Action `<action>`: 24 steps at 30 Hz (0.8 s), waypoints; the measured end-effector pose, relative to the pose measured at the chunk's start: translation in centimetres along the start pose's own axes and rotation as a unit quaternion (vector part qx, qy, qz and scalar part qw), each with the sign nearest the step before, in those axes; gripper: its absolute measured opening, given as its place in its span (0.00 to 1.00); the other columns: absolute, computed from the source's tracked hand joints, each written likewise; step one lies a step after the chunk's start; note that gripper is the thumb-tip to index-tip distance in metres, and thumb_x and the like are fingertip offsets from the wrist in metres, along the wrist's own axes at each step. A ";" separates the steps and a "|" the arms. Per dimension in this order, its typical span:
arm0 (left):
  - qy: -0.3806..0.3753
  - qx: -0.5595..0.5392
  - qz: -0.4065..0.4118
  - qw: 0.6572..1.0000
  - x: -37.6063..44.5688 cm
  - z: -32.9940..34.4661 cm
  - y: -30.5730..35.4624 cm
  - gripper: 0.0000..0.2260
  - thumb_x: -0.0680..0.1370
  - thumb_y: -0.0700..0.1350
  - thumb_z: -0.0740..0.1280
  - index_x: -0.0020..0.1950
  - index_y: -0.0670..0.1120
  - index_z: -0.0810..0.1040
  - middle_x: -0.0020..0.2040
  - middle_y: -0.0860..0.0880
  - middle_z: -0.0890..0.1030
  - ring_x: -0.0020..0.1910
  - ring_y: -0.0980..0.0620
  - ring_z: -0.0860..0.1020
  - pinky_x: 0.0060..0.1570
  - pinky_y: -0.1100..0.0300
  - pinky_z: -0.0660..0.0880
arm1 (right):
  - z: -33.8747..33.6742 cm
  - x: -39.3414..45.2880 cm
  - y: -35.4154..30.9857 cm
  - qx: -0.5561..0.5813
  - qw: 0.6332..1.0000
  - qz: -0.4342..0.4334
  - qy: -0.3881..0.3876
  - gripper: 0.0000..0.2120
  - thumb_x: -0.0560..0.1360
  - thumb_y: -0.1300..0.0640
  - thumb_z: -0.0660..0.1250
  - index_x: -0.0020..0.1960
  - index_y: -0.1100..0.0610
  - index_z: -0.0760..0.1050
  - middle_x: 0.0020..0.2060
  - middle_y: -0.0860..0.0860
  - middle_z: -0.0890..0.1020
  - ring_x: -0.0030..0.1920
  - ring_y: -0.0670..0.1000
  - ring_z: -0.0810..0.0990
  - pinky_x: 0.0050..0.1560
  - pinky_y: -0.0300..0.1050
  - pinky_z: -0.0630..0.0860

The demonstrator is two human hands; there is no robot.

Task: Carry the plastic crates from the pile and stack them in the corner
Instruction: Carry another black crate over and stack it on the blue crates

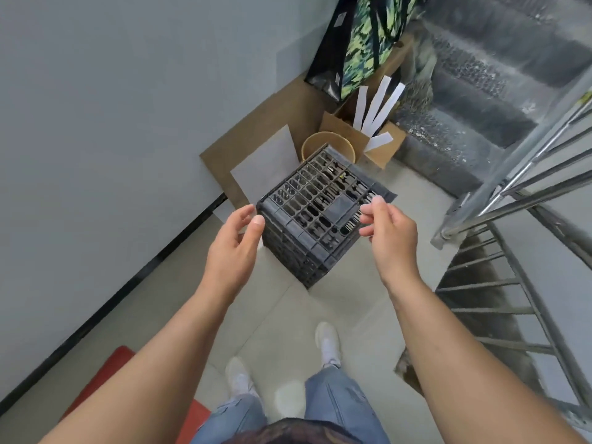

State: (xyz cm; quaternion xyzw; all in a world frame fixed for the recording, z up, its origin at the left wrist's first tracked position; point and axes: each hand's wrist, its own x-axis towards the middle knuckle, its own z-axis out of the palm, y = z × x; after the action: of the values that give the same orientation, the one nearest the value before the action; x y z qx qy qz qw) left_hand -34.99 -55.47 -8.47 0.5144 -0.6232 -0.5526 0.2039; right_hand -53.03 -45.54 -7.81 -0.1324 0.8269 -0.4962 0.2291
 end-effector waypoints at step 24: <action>0.123 0.030 -0.197 0.972 4.3 13.3 -8.2 0.25 0.74 0.60 0.60 0.71 0.58 0.65 0.69 0.52 0.70 0.65 0.51 0.73 0.66 0.46 0.68 | 3.7 24.9 14.6 -0.580 0.633 -0.226 -0.461 0.19 0.76 0.53 0.64 0.67 0.45 0.72 0.65 0.53 0.71 0.66 0.56 0.69 0.68 0.53 0.61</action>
State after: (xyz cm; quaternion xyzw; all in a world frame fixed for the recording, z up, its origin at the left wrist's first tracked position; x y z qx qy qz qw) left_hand -44.15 -51.66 -21.30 0.6970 -0.4957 -0.4957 0.1505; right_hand -72.39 -52.57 -28.34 -0.6318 0.6758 0.1743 0.3372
